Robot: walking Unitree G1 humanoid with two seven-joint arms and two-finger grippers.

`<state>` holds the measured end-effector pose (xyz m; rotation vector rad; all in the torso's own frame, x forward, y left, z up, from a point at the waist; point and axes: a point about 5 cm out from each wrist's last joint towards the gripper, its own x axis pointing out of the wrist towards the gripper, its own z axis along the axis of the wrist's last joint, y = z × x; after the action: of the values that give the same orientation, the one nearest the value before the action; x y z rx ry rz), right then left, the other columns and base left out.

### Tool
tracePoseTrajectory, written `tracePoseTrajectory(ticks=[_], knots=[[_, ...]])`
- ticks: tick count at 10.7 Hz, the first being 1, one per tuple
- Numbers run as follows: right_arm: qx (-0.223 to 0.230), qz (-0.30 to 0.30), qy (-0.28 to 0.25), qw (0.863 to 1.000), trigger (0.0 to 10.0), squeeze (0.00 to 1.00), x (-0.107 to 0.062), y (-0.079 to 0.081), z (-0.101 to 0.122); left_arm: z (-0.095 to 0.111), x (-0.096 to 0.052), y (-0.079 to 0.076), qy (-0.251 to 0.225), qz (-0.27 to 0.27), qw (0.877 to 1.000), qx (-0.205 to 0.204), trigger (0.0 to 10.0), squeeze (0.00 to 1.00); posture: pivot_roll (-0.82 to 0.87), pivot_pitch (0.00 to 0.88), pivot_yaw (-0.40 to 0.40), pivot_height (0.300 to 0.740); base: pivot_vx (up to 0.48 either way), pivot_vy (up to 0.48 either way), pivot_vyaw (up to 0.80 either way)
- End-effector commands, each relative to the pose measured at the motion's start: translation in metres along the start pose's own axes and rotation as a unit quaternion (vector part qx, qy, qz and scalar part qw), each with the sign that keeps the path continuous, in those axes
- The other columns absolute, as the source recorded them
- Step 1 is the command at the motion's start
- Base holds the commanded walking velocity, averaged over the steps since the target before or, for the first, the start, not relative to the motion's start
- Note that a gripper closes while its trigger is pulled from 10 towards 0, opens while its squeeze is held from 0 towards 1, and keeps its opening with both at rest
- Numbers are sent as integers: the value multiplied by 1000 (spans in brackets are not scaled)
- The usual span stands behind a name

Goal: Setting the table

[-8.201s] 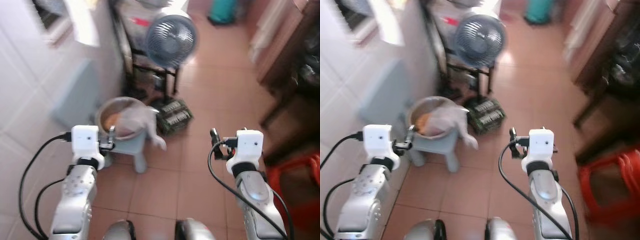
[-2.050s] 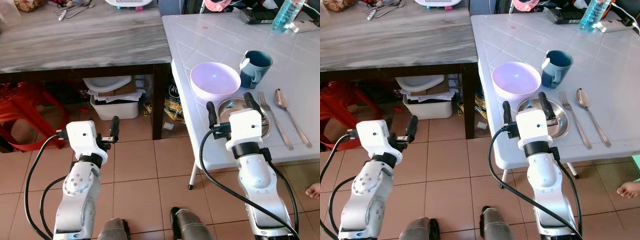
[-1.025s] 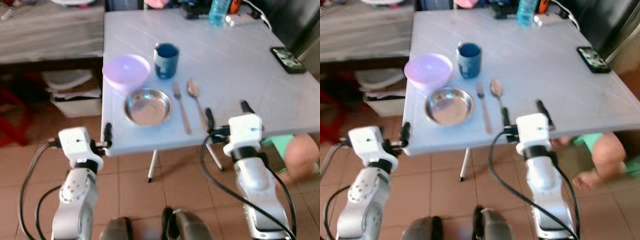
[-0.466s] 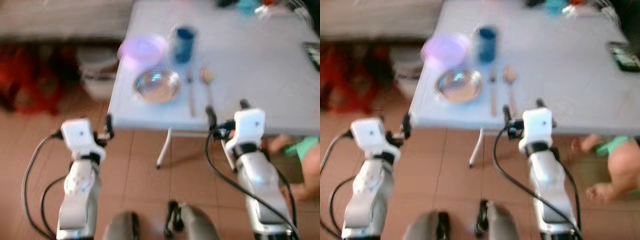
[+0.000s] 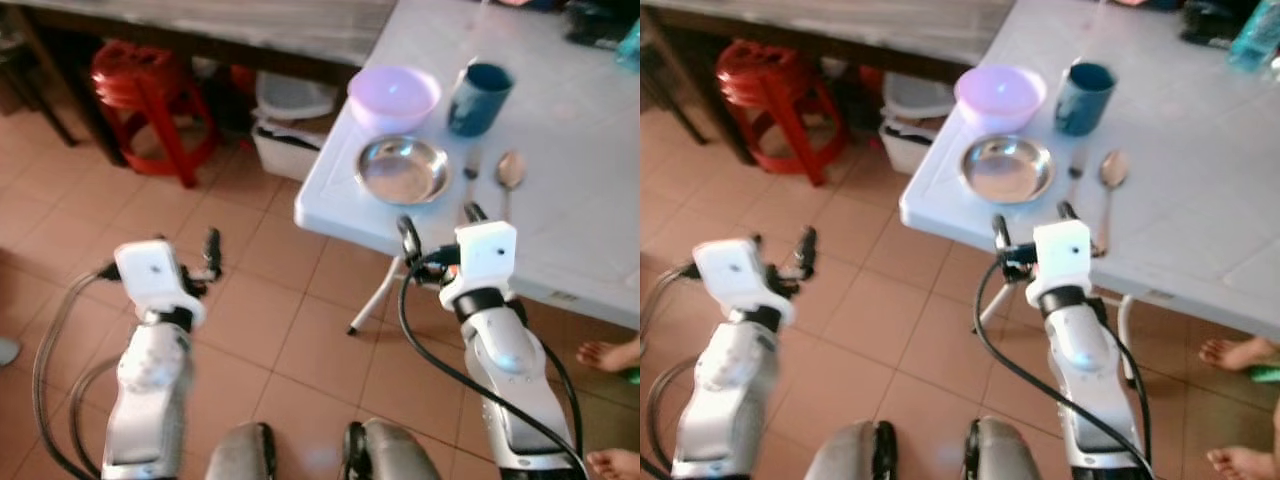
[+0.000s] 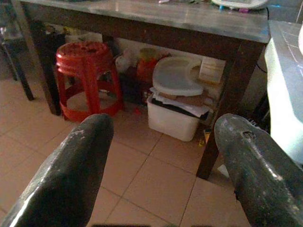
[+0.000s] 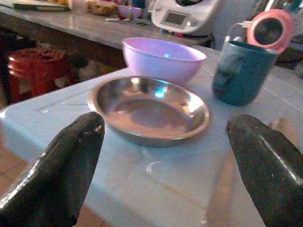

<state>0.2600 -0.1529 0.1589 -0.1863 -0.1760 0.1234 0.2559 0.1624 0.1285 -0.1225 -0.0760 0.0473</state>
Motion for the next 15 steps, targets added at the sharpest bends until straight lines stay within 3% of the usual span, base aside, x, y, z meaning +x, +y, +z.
tracePoseTrajectory(ticks=[1, 4, 5, 6, 9, 12, 13, 14, 15], knots=[[-3, -4, -5, 1000, 10000, 0, -1, -2, 2, -1, -2, -3, 2, -7, 1000, -6, 10000, 0, -44, 214, 4, 740, 0, 0, 0], [-23, -18, -16, 999, 10000, 0, 2, -4, 8, 3, -1, -7, -11, -22, 1000, -15, 10000, 0, -46, 201, -3, 740, 369, 0, -521], [-72, -4, -51, 996, 10000, 0, 4, -2, 19, 4, 0, -8, -16, -21, 1000, -17, 10000, 0, -49, 197, -7, 740, 390, 0, -800], [-77, -3, -65, 995, 10000, 0, 4, 0, 25, 7, 2, -9, -22, -22, 999, -24, 10000, 0, -54, 191, -11, 740, 356, 0, -463], [-61, -15, -44, 997, 10000, 0, 1, -3, 16, 8, 1, -14, -25, -38, 998, -35, 10000, 0, -59, 182, -9, 740, 99, 125, 0], [-7, -76, 10, 997, 10000, 0, 2, -20, -1, 2, -6, -6, -10, -26, 999, -29, 10000, 0, -48, 211, -7, 740, 0, 0, 0], [7, -101, 22, 995, 10000, 1000, 3, -27, -4, 3, -8, -5, -9, -33, 999, -9, 10000, 0, -45, 218, -6, 740, 0, 0, 0], [19, -110, 33, 993, 10000, 910, 2, -29, -8, 2, -10, -6, -5, -48, 999, -3, 10000, 0, -44, 224, -3, 740, 0, 0, 0], [28, -107, 36, 993, 10000, 0, 4, -29, -9, 1, -11, -5, -2, -55, 999, 2, 10000, 0, -42, 239, 3, 740, 0, 0, 0]])
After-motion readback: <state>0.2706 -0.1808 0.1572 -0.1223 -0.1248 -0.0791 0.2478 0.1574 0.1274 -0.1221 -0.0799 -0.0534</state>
